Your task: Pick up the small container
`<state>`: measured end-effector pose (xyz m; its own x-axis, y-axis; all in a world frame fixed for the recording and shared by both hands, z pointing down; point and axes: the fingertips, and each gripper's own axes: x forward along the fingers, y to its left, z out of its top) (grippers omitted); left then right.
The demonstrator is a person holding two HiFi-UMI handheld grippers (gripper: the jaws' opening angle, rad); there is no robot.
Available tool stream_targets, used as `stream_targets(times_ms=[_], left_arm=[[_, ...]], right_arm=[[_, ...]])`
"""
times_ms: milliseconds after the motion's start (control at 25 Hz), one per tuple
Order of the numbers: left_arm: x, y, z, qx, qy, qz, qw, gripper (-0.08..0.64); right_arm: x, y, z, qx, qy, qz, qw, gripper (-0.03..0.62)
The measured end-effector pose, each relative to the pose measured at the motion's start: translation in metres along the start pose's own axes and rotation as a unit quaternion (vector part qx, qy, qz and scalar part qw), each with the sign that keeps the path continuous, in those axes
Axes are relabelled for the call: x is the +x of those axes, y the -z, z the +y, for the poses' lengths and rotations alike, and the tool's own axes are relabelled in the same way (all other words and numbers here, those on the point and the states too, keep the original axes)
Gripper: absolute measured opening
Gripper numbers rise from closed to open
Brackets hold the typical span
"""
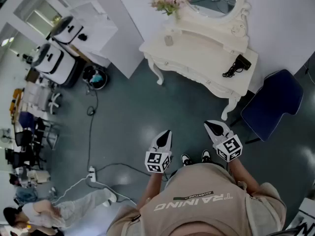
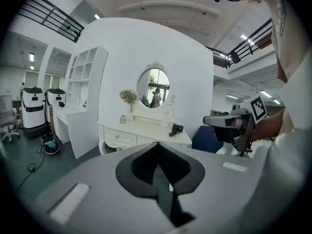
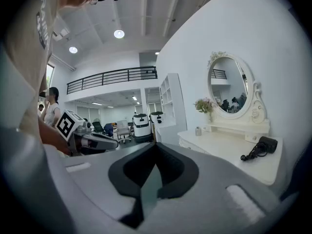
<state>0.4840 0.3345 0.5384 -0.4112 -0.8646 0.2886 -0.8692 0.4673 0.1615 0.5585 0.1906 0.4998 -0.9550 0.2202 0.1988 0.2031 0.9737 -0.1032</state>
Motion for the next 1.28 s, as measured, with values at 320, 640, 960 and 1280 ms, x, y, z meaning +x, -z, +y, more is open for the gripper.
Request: stream_targets(times_ms=[320, 640, 960, 1280], left_arm=[[-0.009, -0.006, 0.027, 0.001, -0.005, -0.011, 0.9999, 0.018], [-0.007, -0.01, 0.042, -0.014, 0.019, -0.031, 0.9993, 0.018], [-0.005, 0.018, 0.055, -0.031, 0.04, -0.009, 0.9987, 0.019], [0.024, 0.023, 0.094, -0.058, 0.015, 0.022, 0.9979, 0.018]], right_arm=[[0.02, -0.022, 0.01, -0.046, 0.006, -0.004, 0.999, 0.003], [0.037, -0.022, 0.028, -0.052, 0.009, 0.007, 0.999, 0.003], [0.048, 0.011, 0.042, -0.014, 0.017, 0.039, 0.999, 0.003], [0.102, 0.014, 0.015, 0.002, 0.0, 0.049, 0.999, 0.003]])
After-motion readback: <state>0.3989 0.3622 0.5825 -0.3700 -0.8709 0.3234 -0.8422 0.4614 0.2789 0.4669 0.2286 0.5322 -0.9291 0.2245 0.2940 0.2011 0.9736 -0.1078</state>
